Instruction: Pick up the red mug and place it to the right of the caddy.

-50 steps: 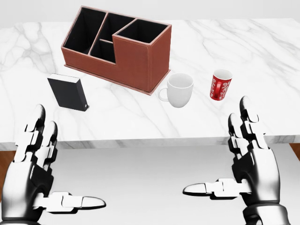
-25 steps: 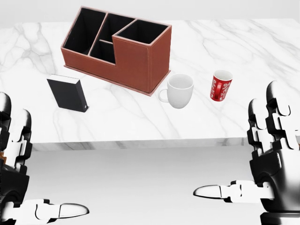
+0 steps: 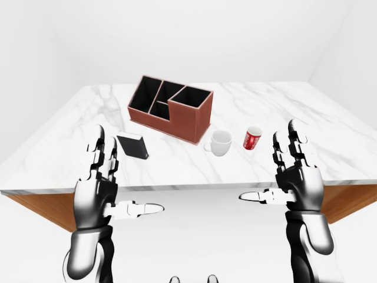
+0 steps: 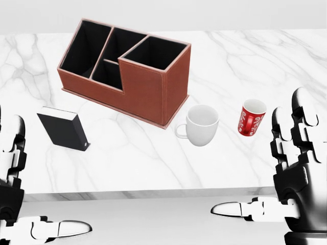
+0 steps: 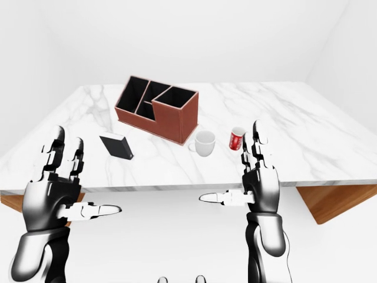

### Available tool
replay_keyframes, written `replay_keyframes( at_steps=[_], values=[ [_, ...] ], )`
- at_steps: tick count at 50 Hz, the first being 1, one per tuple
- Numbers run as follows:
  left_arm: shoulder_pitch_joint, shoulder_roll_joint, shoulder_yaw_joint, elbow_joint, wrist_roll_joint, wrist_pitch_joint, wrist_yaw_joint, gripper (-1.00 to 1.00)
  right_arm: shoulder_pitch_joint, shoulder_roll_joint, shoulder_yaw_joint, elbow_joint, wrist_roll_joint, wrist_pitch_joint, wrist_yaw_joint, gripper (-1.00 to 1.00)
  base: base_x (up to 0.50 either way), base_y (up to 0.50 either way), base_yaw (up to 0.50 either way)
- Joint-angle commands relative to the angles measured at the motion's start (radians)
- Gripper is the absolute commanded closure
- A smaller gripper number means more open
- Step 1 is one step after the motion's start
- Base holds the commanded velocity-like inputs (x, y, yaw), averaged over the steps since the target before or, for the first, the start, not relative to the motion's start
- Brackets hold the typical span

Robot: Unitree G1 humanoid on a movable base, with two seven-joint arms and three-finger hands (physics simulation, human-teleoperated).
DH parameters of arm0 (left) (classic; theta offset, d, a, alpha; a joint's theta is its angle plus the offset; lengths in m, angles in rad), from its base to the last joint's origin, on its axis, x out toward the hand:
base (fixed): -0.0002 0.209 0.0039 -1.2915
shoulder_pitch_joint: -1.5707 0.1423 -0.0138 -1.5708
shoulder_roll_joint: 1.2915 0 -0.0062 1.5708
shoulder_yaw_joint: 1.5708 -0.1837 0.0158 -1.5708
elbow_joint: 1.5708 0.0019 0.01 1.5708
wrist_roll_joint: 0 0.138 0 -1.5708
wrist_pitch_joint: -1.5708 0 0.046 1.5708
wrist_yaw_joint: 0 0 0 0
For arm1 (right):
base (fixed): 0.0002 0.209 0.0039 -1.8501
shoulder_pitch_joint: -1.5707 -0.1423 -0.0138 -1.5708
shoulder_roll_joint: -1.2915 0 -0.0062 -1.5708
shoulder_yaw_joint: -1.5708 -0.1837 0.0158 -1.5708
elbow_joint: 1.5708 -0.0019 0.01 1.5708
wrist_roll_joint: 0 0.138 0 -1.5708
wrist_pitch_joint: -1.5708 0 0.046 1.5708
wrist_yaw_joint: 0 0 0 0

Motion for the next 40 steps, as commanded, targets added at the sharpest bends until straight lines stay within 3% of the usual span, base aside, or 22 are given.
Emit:
replay_keyframes(
  at_steps=[1, 15, 40],
  values=[
    [0.006, -0.003, 0.004, -0.015, 0.004, 0.000, -0.002, -1.00, 0.001, -0.001, 0.000, 0.000, -0.001, 0.000, 0.000, -1.00, 0.41, 0.00, 0.00],
    [0.013, -0.005, 0.005, -0.020, 0.009, 0.000, -0.011, -1.00, -0.002, 0.000, 0.003, 0.006, -0.001, 0.000, -0.001, -1.00, 0.41, 0.00, 0.00],
    [0.019, -0.009, 0.013, -0.048, 0.011, 0.000, -0.018, -1.00, -0.006, -0.006, 0.003, 0.026, -0.026, 0.000, -0.001, -1.00, 0.40, -0.16, 0.00]
  ],
)
